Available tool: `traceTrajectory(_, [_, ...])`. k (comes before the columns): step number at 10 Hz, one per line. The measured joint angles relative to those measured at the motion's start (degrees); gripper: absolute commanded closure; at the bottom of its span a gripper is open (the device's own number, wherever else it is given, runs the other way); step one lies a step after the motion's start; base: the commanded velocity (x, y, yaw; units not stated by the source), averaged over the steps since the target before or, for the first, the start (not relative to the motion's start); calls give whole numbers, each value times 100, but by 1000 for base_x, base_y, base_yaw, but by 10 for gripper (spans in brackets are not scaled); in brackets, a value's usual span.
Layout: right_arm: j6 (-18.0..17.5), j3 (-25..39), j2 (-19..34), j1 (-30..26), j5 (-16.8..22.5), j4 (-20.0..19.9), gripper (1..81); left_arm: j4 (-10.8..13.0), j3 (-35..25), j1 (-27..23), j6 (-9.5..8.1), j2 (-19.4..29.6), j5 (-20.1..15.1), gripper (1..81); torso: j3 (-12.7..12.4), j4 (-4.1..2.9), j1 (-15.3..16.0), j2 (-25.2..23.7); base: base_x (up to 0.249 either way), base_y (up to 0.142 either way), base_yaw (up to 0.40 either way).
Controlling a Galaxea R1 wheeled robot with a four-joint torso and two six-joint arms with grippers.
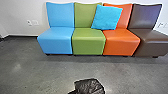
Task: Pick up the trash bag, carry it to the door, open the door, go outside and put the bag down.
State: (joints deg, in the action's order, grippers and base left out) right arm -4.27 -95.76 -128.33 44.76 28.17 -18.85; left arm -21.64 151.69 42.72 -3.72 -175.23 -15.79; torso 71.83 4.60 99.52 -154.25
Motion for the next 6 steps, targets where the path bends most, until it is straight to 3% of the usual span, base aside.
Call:
traceTrajectory(1, [0, 0, 0, -4, -6, 0, 10, 1, 2, -2, 0, 4, 0, 10, 0, 0, 0, 0, 0, 0, 0])
traceTrajectory(2, [0, 0, 0, 0, -1, 0, 10, 17, -4, -2, 50, 15, -2, 811, 0, 0, 0, 0, 0, 0, 0])
traceTrajectory(6, [0, 0, 0, -1, -4, 0, 10, 39, 0, 0, 22, 26, -6, 811, 2, 0, 0, 0, 0, 0, 0])
